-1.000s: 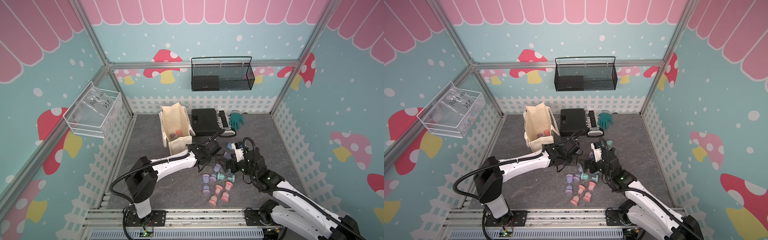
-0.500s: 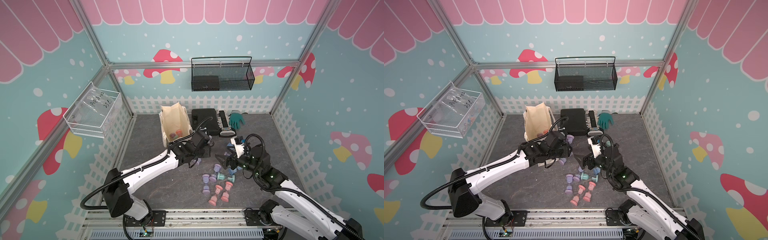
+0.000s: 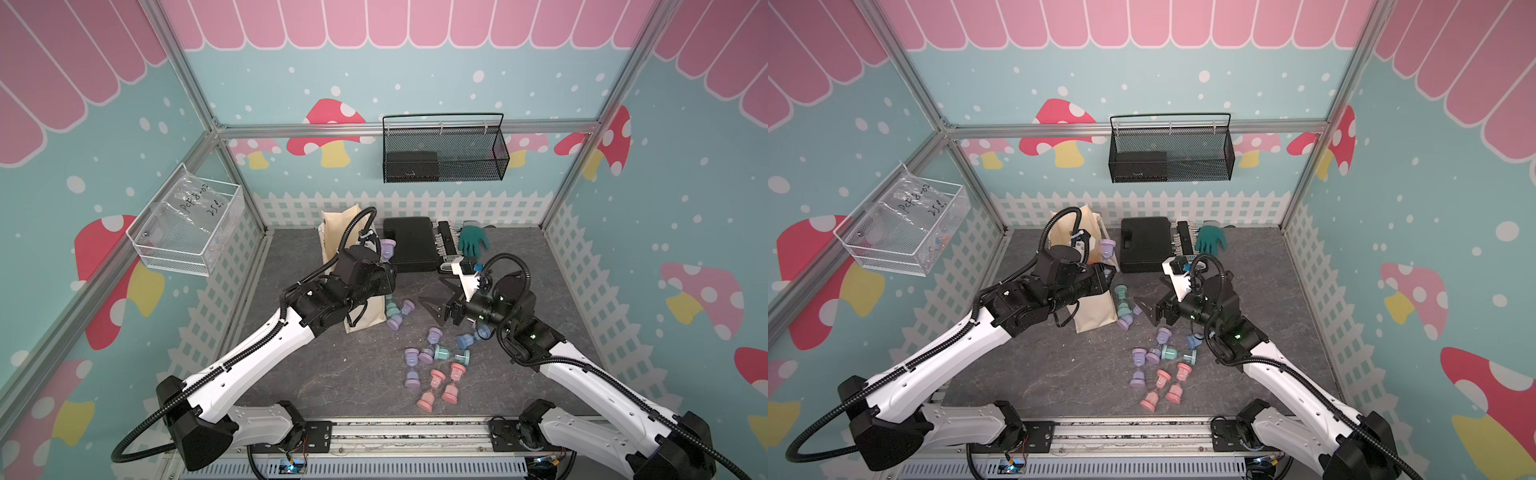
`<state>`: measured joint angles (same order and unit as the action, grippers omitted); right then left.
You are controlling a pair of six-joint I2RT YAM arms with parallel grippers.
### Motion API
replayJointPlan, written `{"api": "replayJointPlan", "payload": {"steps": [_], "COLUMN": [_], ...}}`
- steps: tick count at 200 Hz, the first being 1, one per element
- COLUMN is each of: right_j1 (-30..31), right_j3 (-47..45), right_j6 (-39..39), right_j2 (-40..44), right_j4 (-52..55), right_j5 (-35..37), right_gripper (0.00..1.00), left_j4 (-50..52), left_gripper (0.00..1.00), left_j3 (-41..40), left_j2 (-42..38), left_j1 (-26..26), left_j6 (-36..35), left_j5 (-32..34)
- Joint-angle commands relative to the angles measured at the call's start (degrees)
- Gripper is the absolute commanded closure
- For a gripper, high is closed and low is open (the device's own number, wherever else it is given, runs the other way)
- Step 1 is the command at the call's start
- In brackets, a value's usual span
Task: Put the hourglass into the canvas bag
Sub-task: Place the hourglass in the canvas bag.
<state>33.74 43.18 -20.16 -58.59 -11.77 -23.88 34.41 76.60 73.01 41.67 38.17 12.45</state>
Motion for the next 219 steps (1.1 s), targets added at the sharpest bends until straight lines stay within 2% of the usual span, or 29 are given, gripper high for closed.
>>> {"api": "replayJointPlan", "payload": {"steps": [1, 40, 121, 159, 219], "right_j1": [-0.08, -0.16, -0.12, -0.08, -0.16], "right_j3": [2.66, 3.97, 5.25, 5.66, 5.43], "right_j6": [0.27, -0.66, -1.26, -1.83, -1.42], "right_j2": [-1.87, -5.00, -10.26, -12.44, -14.00], "right_j4": [-4.54, -8.06, -12.62, -14.60, -15.12], "right_j5": [-2.64, -3.78, -5.04, -5.87, -5.50], "right_gripper": [0.00, 0.00, 0.00, 0.00, 0.00], "left_j4": [1.29, 4.19, 6.63, 6.88, 7.36], "left_gripper": [0.81, 0.82, 0.83, 0.83, 0.81], "left_j3": [4.06, 8.03, 14.68, 16.88, 17.64], "left_j2": [-0.52, 2.92, 14.93, 21.31, 28.88], "left_j1": [-1.72, -6.13, -15.55, -17.91, -21.04], "left_j6": [-2.89, -4.61, -5.17, -5.69, -5.11], "left_j5": [3.50, 4.69, 1.54, -1.44, -1.47]}}
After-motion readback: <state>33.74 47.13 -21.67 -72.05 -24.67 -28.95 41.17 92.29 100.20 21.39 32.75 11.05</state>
